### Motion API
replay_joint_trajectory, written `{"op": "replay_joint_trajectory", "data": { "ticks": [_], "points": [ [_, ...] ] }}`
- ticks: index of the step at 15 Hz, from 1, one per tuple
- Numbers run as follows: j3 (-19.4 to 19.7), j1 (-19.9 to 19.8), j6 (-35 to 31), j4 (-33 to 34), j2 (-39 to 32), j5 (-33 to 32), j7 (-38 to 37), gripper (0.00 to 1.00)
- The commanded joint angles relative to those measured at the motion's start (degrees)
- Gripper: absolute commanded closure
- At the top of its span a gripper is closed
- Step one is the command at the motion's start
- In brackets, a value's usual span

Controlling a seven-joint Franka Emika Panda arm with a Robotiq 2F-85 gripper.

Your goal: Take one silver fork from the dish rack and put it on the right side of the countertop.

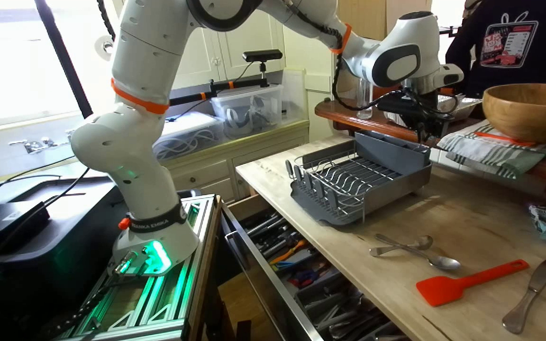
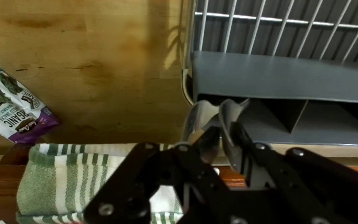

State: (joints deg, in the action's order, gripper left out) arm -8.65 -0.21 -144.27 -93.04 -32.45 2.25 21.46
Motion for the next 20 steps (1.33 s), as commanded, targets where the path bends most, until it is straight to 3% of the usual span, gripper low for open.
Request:
{"op": "replay_joint_trajectory", "data": {
  "ticks": [1, 20],
  "points": [
    [0.09, 0.75, 3.58, 0.47, -0.11, -0.64, -1.44, 1.0],
    [1.64, 0.45, 15.51, 4.45, 4.7, 0.08, -6.54, 0.98]
  ]
}}
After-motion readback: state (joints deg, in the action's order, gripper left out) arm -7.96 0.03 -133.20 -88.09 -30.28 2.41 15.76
